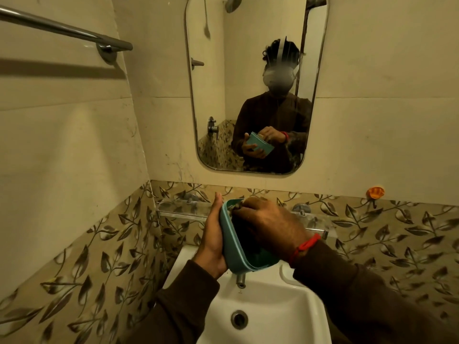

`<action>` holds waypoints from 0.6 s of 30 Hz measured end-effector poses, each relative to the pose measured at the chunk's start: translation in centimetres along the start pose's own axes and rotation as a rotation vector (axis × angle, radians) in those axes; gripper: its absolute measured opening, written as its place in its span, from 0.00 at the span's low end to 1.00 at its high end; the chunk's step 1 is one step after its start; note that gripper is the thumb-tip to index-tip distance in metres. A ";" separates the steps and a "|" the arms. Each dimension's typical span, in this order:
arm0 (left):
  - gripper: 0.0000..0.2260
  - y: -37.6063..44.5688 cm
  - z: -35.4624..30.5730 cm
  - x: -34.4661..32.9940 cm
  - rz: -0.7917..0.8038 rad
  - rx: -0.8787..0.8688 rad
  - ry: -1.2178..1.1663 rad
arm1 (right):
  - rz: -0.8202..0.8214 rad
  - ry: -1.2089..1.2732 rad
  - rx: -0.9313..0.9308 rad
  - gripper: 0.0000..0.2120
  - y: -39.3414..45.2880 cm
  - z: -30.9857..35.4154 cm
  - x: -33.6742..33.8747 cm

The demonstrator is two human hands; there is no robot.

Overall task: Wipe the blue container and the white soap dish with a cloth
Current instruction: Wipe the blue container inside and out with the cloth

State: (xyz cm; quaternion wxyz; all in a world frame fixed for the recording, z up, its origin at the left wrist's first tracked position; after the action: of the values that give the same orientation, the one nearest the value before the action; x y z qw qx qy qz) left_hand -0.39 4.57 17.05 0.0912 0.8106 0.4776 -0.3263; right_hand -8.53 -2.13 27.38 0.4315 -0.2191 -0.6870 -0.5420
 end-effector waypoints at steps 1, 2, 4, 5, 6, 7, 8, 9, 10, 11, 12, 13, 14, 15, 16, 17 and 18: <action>0.35 0.0 -0.2 0.0 -0.015 -0.021 0.016 | 0.005 -0.030 -0.030 0.24 -0.1 0.0 -0.4; 0.35 0.2 -0.4 0.1 -0.028 -0.043 0.025 | 0.013 -0.042 -0.044 0.26 -0.1 0.2 -0.8; 0.34 0.6 -0.5 0.5 -0.066 -0.078 0.017 | 0.063 -0.057 -0.038 0.24 -0.1 0.6 -1.4; 0.33 0.7 -0.6 0.8 -0.092 -0.099 0.003 | 0.120 -0.062 -0.027 0.23 -0.2 0.9 -1.9; 0.33 0.8 -0.6 1.1 -0.116 -0.118 -0.014 | 0.193 -0.058 -0.019 0.22 -0.3 1.1 -2.4; 0.33 0.9 -0.6 1.4 -0.143 -0.129 -0.026 | 0.264 -0.040 -0.021 0.22 -0.5 1.2 -2.8; 0.35 0.9 -0.4 1.7 -0.174 -0.132 -0.035 | 0.316 -0.006 -0.032 0.21 -0.6 1.1 -3.0; 0.38 0.8 -0.2 1.8 -0.203 -0.128 -0.037 | 0.348 0.048 -0.050 0.20 -0.5 0.9 -3.0; 0.40 0.7 -0.1 1.9 -0.227 -0.126 -0.043 | 0.373 0.127 -0.080 0.18 -0.4 0.6 -3.0; 0.42 0.7 -0.2 1.9 -0.246 -0.123 -0.064 | 0.400 0.228 -0.122 0.17 -0.2 0.1 -3.0; 0.42 0.7 -0.3 2.0 -0.262 -0.117 -0.089 | 0.429 0.338 -0.166 0.16 -0.1 -0.4 -3.1; 0.42 0.7 -0.6 1.9 -0.270 -0.113 -0.107 | 0.443 0.458 -0.216 0.14 0.1 -1.0 -3.0; 0.43 0.8 -1.1 1.8 -0.259 -0.112 -0.123 | 0.431 0.611 -0.291 0.14 0.2 -1.7 -2.8; 0.44 0.9 -1.8 1.5 -0.237 -0.115 -0.137 | 0.392 0.799 -0.388 0.15 0.5 -2.4 -2.5; 0.45 1.0 -2.5 1.1 -0.221 -0.126 -0.148 | 0.332 0.999 -0.485 0.17 0.7 -3.1 -2.1; 0.46 1.2 -3.3 1.0 -0.224 -0.151 -0.154 | 0.257 1.183 -0.557 0.18 0.9 -3.8 -1.8; 0.45 1.4 -4.2 1.1 -0.251 -0.191 -0.151 | 0.172 1.320 -0.598 0.17 1.2 -4.4 -1.5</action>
State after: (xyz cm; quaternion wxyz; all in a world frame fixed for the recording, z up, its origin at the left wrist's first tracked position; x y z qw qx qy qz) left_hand 3.02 6.54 19.36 0.1621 0.7054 0.5956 -0.3484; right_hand -5.25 -5.66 27.00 0.7186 -0.0085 -0.0866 -0.6900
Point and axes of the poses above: each hand's wrist, its own y-axis towards the middle knuckle, its own x-axis out of the back of the hand, z = x × y, the point moved 6 cm from there along y, towards the middle knuckle, and after that the axes turned 8 degrees about -z, right-handed, at the moved point
